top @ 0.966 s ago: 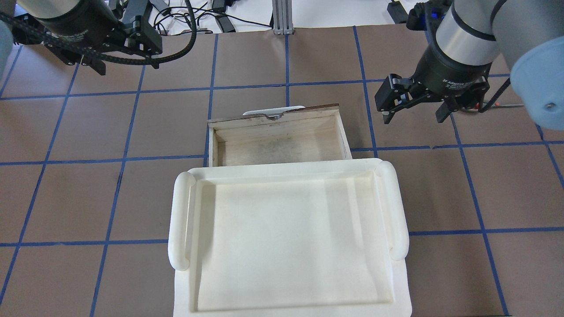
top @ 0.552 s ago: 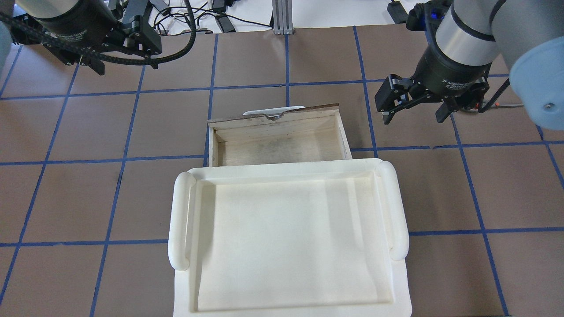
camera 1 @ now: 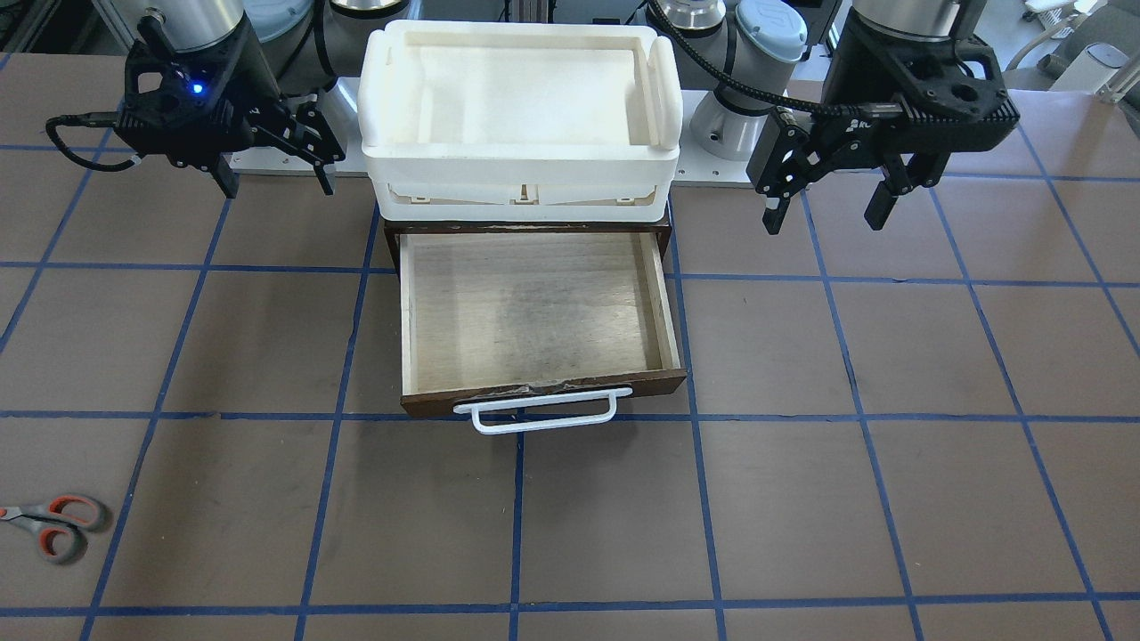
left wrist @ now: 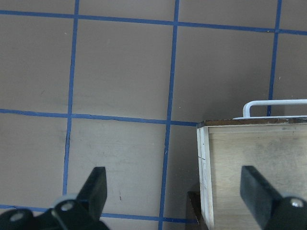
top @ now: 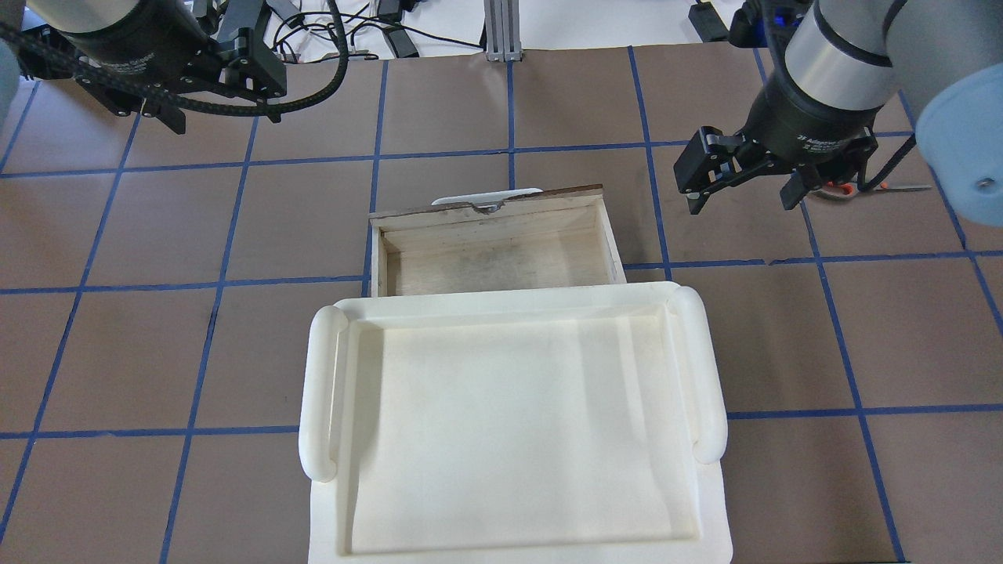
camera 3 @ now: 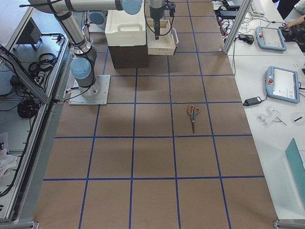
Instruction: Put scissors in drawer and close it
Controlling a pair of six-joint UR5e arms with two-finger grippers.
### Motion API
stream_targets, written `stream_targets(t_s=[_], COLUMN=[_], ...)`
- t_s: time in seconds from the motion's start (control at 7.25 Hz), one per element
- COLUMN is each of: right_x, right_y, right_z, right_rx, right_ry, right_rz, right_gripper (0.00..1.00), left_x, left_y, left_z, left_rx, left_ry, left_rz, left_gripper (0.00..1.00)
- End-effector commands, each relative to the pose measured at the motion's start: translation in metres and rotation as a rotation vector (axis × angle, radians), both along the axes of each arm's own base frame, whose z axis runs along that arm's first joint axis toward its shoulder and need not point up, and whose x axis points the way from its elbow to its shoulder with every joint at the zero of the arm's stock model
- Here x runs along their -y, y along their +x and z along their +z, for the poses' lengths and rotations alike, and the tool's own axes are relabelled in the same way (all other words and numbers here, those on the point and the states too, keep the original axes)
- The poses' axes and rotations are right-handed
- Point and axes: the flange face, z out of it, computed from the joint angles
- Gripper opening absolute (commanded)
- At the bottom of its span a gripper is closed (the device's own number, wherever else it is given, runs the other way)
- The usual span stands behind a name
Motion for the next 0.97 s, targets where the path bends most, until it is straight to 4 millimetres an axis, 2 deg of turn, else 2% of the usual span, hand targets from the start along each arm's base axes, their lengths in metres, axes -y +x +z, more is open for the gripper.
stream_targets(t_s=[0.0, 0.83], right_x=[0.0014, 0.0055], right_y=[-0.0032, -0.0108], right_z=[0.0006, 0.0001], right_rx=[-0.003, -0.004], right_ry=[-0.006, -0.012], right_rz=[0.029, 0.014], right_gripper=[1.0, 1.0], left_x=[0.0, 0.0], left_y=[0.0, 0.0], left_z=[0.0003, -0.0005], left_rx=[0.0, 0.0], left_ry=[-0.001, 0.001], left_rz=[0.001, 0.001], left_gripper=[1.0, 1.0])
